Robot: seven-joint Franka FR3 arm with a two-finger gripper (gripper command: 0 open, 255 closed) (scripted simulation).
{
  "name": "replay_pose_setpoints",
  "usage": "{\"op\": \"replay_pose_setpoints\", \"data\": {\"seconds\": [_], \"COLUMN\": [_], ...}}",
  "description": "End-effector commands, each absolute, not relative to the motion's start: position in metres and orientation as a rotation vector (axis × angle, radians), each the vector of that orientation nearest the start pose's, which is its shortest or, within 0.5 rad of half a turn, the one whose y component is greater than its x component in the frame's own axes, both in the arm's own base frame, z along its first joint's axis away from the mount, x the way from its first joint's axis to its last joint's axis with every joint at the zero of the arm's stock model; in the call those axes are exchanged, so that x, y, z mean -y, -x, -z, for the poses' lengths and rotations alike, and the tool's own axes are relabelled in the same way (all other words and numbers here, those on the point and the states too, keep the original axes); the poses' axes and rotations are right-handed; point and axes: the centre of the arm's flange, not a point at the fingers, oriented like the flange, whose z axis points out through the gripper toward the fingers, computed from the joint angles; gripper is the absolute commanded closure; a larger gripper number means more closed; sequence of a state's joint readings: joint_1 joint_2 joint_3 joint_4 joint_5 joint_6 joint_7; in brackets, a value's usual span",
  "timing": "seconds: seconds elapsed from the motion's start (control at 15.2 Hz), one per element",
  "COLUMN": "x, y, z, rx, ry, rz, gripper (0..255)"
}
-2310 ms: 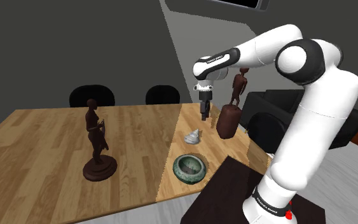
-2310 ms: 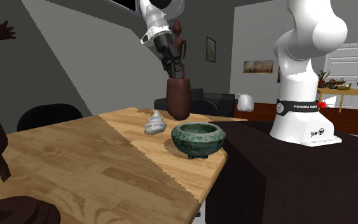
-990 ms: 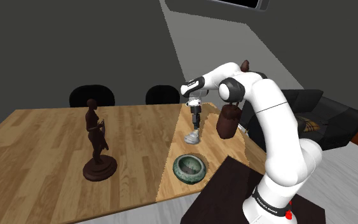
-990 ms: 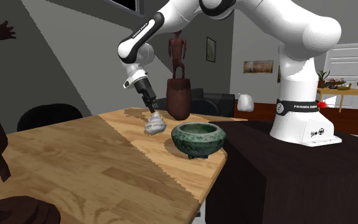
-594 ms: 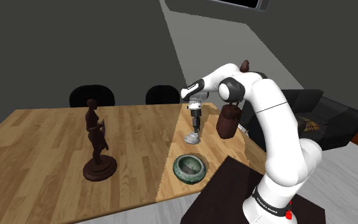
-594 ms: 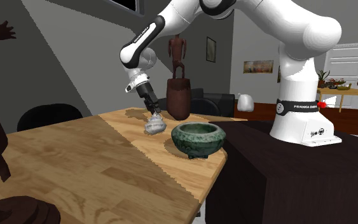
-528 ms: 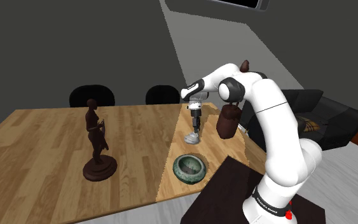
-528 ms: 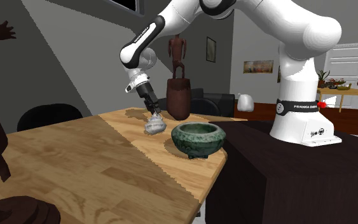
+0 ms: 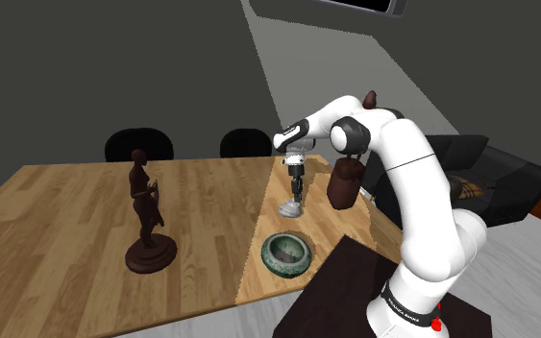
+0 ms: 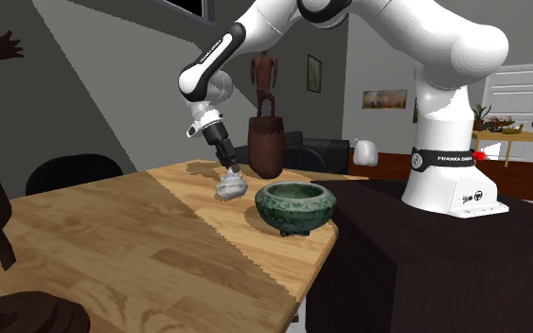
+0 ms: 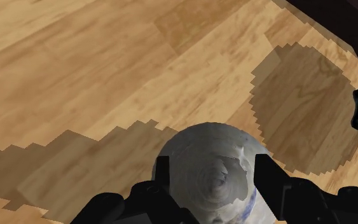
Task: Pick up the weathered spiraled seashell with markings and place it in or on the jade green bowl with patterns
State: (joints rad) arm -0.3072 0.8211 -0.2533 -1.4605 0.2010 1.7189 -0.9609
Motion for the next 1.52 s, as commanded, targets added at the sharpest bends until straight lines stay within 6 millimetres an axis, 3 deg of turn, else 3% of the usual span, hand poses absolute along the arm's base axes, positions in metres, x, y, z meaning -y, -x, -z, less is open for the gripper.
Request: {"op": "replay_pose_setpoints", "data": {"seconds": [0.0, 0.4, 1.45], "x": [0.312, 0.313, 0.313], "y": [-0.574, -0.574, -0.574], "z": [-0.173, -0.172, -0.257], "rx": [0.466, 0.466, 0.466], "ry": [2.691, 2.691, 2.691], "rz": [-0.557, -0.557, -0.557], "gripper": [255, 255, 255]}}
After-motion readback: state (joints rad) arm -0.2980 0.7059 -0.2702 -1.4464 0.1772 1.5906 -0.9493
